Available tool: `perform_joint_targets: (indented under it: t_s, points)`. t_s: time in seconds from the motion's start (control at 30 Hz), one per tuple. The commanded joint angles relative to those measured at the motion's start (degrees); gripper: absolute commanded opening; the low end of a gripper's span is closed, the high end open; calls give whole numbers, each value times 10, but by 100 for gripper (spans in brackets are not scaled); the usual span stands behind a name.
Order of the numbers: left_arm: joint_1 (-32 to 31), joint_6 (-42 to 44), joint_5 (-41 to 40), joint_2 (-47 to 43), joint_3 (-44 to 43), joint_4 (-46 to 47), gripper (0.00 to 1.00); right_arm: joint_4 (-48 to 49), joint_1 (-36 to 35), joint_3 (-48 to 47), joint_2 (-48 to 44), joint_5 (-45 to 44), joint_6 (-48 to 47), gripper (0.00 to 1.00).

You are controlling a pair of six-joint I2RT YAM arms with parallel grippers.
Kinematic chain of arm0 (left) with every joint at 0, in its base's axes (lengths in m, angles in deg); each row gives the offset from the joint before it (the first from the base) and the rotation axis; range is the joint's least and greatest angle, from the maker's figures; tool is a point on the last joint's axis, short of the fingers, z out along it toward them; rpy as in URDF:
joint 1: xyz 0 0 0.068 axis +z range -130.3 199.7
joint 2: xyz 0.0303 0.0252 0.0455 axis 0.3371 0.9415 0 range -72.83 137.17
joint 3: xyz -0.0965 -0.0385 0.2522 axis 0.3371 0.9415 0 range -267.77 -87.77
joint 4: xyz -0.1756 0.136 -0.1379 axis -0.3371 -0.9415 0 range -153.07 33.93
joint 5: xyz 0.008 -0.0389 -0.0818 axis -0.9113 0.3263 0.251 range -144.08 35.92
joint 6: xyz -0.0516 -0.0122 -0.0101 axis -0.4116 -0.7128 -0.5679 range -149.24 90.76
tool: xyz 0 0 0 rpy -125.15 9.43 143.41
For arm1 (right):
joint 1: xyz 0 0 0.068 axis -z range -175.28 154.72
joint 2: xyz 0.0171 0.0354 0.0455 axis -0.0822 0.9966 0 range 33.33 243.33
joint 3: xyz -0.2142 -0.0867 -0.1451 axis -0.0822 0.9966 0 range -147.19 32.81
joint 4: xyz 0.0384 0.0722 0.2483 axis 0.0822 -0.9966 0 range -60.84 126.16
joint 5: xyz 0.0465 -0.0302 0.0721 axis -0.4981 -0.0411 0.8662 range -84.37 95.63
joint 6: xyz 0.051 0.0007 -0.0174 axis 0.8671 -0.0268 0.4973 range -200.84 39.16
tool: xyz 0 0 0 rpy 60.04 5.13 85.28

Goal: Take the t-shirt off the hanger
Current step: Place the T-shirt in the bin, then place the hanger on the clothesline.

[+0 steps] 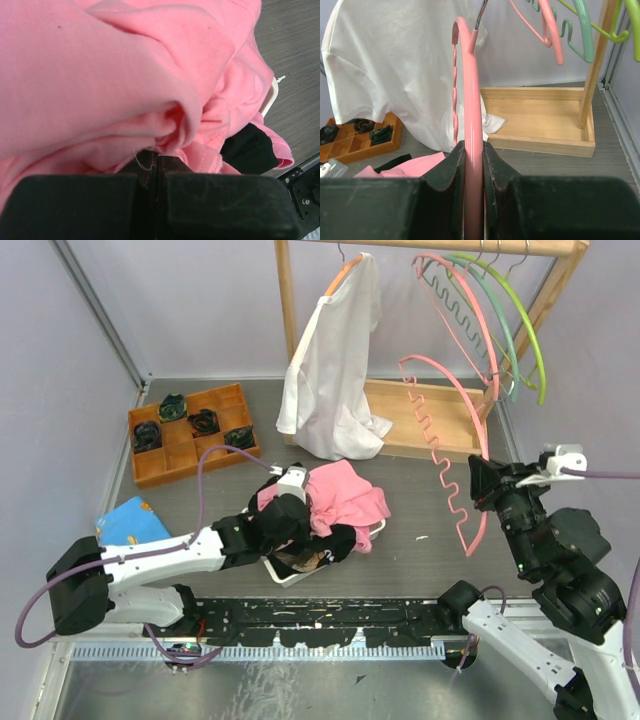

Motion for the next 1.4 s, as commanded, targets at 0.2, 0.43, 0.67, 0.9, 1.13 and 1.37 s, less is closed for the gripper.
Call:
perform_joint_targets:
  t_s: [0.2, 0.43, 0.67, 0.9, 1.13, 1.37]
  points:
    - [-1, -43, 58, 45, 53, 22, 0, 100, 1, -81, 124, 1, -52, 1]
    - [-5, -38, 83, -5, 57, -14, 0, 144, 2, -124, 204, -32, -103, 1]
    - [-13, -35, 116, -76, 60, -35, 25, 213, 2, -140, 256, -40, -149, 1]
    - [-18, -22, 127, -200, 41, -64, 80, 240, 2, -182, 301, -42, -186, 1]
    - [-20, 0, 120, -305, -2, -119, 98, 276, 2, -222, 348, -44, -222, 1]
    - [-20, 28, 103, -348, -20, -133, 98, 288, 7, -270, 411, -68, -251, 1]
